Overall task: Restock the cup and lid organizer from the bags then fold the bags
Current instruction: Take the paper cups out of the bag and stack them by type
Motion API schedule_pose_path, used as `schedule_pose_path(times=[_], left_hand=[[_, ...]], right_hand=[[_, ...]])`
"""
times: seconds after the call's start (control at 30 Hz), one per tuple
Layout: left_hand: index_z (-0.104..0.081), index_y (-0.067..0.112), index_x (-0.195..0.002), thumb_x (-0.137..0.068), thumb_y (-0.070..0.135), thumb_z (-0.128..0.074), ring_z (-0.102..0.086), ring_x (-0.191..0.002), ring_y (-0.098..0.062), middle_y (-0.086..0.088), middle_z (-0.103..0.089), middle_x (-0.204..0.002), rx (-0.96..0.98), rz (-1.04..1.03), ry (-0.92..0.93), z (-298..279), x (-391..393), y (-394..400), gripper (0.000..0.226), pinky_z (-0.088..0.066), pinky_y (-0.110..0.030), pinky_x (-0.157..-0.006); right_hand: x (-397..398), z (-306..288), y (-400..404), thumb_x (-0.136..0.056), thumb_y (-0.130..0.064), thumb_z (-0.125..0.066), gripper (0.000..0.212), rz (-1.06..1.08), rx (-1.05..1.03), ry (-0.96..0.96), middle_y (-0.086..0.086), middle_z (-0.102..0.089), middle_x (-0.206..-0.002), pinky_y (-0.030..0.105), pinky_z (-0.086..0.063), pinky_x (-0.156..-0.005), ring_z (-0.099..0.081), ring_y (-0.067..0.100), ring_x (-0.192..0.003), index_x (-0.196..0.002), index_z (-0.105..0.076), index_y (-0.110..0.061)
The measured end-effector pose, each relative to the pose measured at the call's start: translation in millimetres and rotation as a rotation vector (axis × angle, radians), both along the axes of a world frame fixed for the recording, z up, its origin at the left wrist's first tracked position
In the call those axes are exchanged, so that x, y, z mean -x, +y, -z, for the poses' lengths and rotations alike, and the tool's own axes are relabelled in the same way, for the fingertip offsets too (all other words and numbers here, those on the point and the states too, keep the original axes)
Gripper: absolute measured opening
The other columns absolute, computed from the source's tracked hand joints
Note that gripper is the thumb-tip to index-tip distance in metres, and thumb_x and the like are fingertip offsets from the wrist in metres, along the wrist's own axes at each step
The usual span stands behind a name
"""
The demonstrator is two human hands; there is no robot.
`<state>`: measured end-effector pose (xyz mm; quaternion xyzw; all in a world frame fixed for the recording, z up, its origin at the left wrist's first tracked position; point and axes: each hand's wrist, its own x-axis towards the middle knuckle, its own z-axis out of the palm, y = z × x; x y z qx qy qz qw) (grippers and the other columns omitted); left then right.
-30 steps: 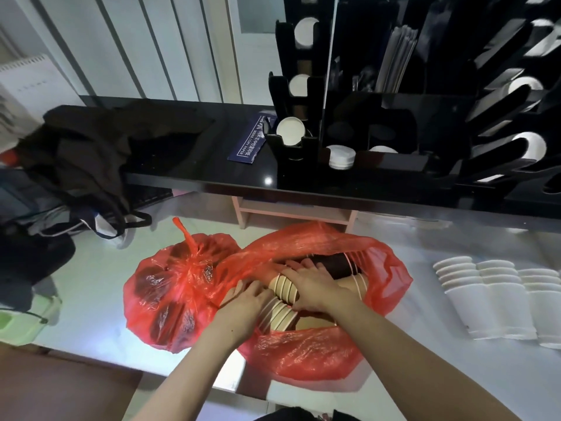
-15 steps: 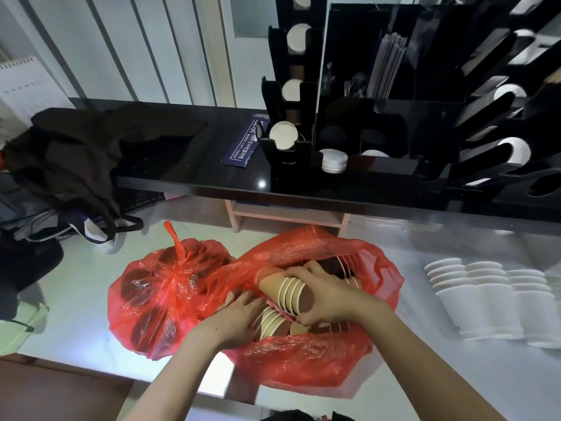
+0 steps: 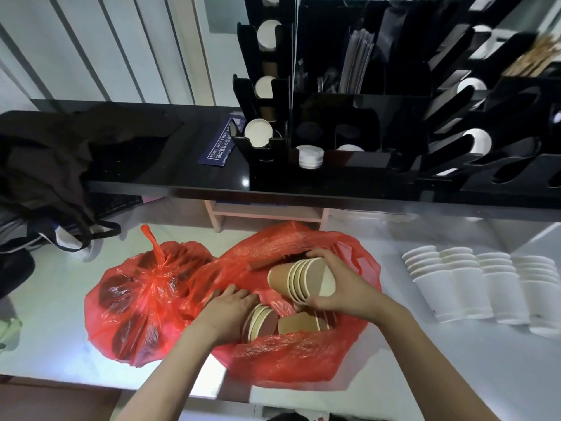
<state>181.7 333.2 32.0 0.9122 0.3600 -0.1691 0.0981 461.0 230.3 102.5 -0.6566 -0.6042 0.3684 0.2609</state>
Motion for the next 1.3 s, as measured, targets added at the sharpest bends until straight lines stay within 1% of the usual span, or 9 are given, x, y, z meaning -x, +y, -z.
schedule_pose_path(times=[0.2, 0.27, 0.37, 0.47, 0.53, 0.73, 0.9, 1.07, 1.3], left_hand=[[-0.048, 0.04, -0.128, -0.059, 0.077, -0.064, -0.053, -0.112, -0.013, 0.016, -0.058, -0.123, 0.145, -0.197, -0.332, -24.1, -9.3, 2.6, 0.079, -0.049, -0.038, -0.091], [-0.047, 0.043, -0.131, -0.06, 0.068, -0.078, -0.057, -0.113, -0.01, 0.019, -0.06, -0.126, 0.173, -0.243, -0.478, -31.7, -14.7, -0.2, 0.081, -0.05, -0.037, -0.093], [-0.044, 0.045, -0.138, -0.059, 0.051, -0.089, -0.056, -0.117, -0.001, 0.025, -0.058, -0.13, 0.211, -0.289, -0.621, -51.5, -27.2, -7.0, 0.09, -0.048, -0.025, -0.095], [-0.041, 0.051, -0.132, -0.064, 0.051, -0.091, -0.052, -0.108, 0.02, 0.041, -0.052, -0.119, 0.198, -0.341, -0.732, -81.5, -44.6, -16.8, 0.085, -0.04, -0.005, -0.085], [-0.04, 0.053, -0.129, -0.067, 0.055, -0.089, -0.047, -0.105, 0.028, 0.044, -0.05, -0.115, 0.201, -0.379, -0.809, -101.7, -60.0, -27.3, 0.08, -0.039, -0.002, -0.08], [-0.048, 0.051, -0.122, -0.066, 0.055, -0.089, -0.054, -0.104, 0.025, 0.043, -0.059, -0.11, 0.238, -0.363, -0.96, -141.4, -127.6, -72.3, 0.069, -0.042, -0.002, -0.079], [-0.047, 0.046, -0.135, -0.062, 0.07, -0.08, -0.063, -0.113, 0.006, 0.027, -0.066, -0.123, 0.372, -0.374, -0.941, -138.3, -200.0, -115.2, 0.084, -0.055, -0.032, -0.095], [-0.029, 0.048, -0.144, -0.074, 0.069, -0.077, -0.061, -0.111, 0.001, 0.024, -0.061, -0.125, 0.398, -0.27, -0.829, -121.0, -272.0, -172.0, 0.088, -0.052, -0.028, -0.093], [-0.04, 0.044, -0.128, -0.066, 0.079, -0.07, -0.069, -0.1, -0.002, 0.021, -0.072, -0.111, 0.628, -0.431, -0.649, -39.2, -335.0, -227.4, 0.077, -0.058, -0.035, -0.092]], right_hand=[[-12.8, -12.2, -12.3, -0.067, -0.041, -0.087, 0.083, 0.192, -0.161, 0.159, -0.027, -0.05, -0.127, 0.03, -0.05, -0.099, -0.053, 0.002, -0.121, -0.133, -0.037, -0.047], [-20.6, -19.1, -19.3, -0.067, -0.04, -0.088, 0.084, 0.248, -0.201, 0.293, -0.023, -0.052, -0.127, 0.024, -0.052, -0.092, -0.057, 0.003, -0.118, -0.134, -0.036, -0.043], [-35.7, -34.9, -31.3, -0.068, -0.041, -0.087, 0.086, 0.363, -0.312, 0.453, -0.005, -0.062, -0.127, 0.034, -0.059, -0.087, -0.065, 0.016, -0.115, -0.137, -0.037, -0.035], [-51.3, -54.1, -41.7, -0.071, -0.04, -0.081, 0.07, 0.438, -0.438, 0.543, -0.015, -0.066, -0.116, 0.03, -0.058, -0.077, -0.067, 0.012, -0.104, -0.131, -0.045, -0.033], [-64.8, -61.8, -48.2, -0.071, -0.039, -0.08, 0.064, 0.464, -0.476, 0.608, -0.008, -0.066, -0.116, 0.029, -0.055, -0.074, -0.065, 0.013, -0.098, -0.128, -0.05, -0.034], [-126.5, -62.9, -82.9, -0.073, -0.047, -0.078, 0.069, 0.562, -0.42, 0.664, 0.011, -0.061, -0.127, 0.037, -0.049, -0.083, -0.06, 0.021, -0.106, -0.133, -0.052, -0.023], [-179.5, -55.8, -131.5, -0.077, -0.055, -0.07, 0.06, 0.642, -0.317, 0.649, -0.004, -0.068, -0.105, 0.032, -0.046, -0.079, -0.06, 0.012, -0.093, -0.125, -0.063, -0.019], [-225.5, -24.8, -187.7, -0.074, -0.066, -0.068, 0.056, 0.786, -0.191, 0.585, -0.007, -0.067, -0.09, 0.036, -0.041, -0.075, -0.057, 0.016, -0.087, -0.112, -0.069, -0.025], [-261.8, 22.8, -253.4, -0.073, -0.069, -0.07, 0.069, 0.852, 0.09, 0.495, -0.005, -0.066, -0.106, 0.023, -0.039, -0.065, -0.058, 0.006, -0.082, -0.12, -0.057, -0.02]])
